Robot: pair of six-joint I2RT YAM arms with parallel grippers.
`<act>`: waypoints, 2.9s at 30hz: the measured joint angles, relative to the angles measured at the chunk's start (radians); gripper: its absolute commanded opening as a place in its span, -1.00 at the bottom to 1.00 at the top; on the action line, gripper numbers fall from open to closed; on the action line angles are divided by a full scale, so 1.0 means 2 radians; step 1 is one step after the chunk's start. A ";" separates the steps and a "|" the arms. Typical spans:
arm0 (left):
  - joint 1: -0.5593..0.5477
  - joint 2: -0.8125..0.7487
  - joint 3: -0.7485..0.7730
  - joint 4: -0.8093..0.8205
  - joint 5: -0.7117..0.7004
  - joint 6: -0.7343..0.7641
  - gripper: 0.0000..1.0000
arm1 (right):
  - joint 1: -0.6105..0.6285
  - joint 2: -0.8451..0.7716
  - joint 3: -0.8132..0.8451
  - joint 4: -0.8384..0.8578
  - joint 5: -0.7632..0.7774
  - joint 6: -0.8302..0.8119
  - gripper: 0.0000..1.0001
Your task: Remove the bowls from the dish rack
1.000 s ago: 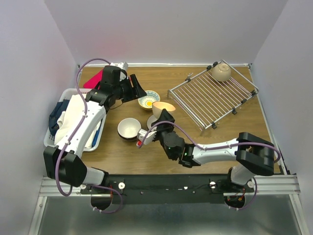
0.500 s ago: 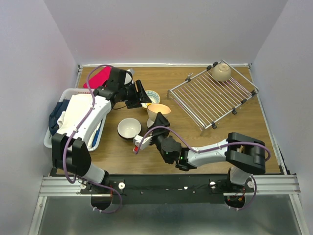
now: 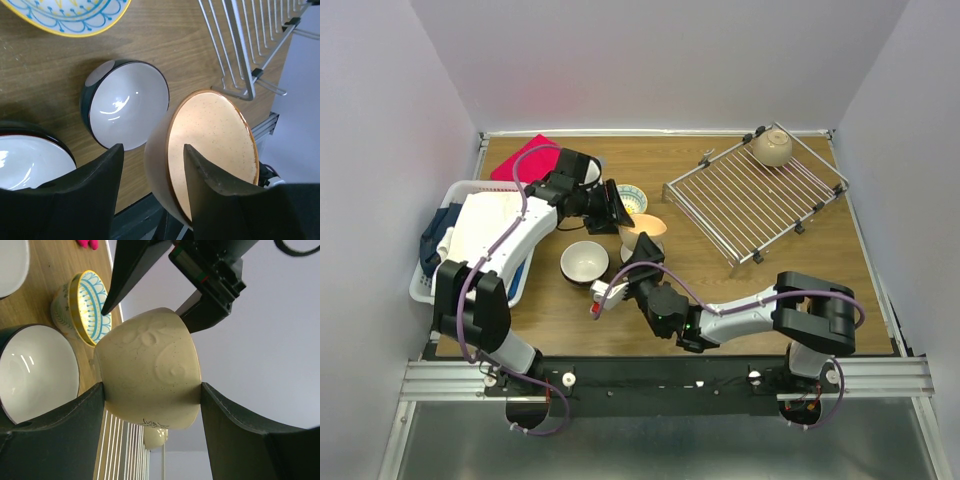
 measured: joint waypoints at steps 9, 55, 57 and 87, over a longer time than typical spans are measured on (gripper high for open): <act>-0.006 0.014 -0.014 -0.016 -0.008 0.003 -1.00 | 0.009 0.019 0.000 -0.004 -0.001 -0.034 -0.23; 0.001 -0.216 -0.159 0.056 -0.250 0.131 -1.00 | -0.134 -0.199 0.083 -0.484 -0.035 0.546 1.00; 0.001 -0.220 -0.164 0.062 -0.258 0.134 -1.00 | -0.163 -0.214 0.085 -0.501 -0.048 0.579 1.00; 0.093 0.025 -0.151 0.258 -0.268 0.123 -0.78 | -0.300 -0.335 0.061 -0.586 -0.148 0.763 1.00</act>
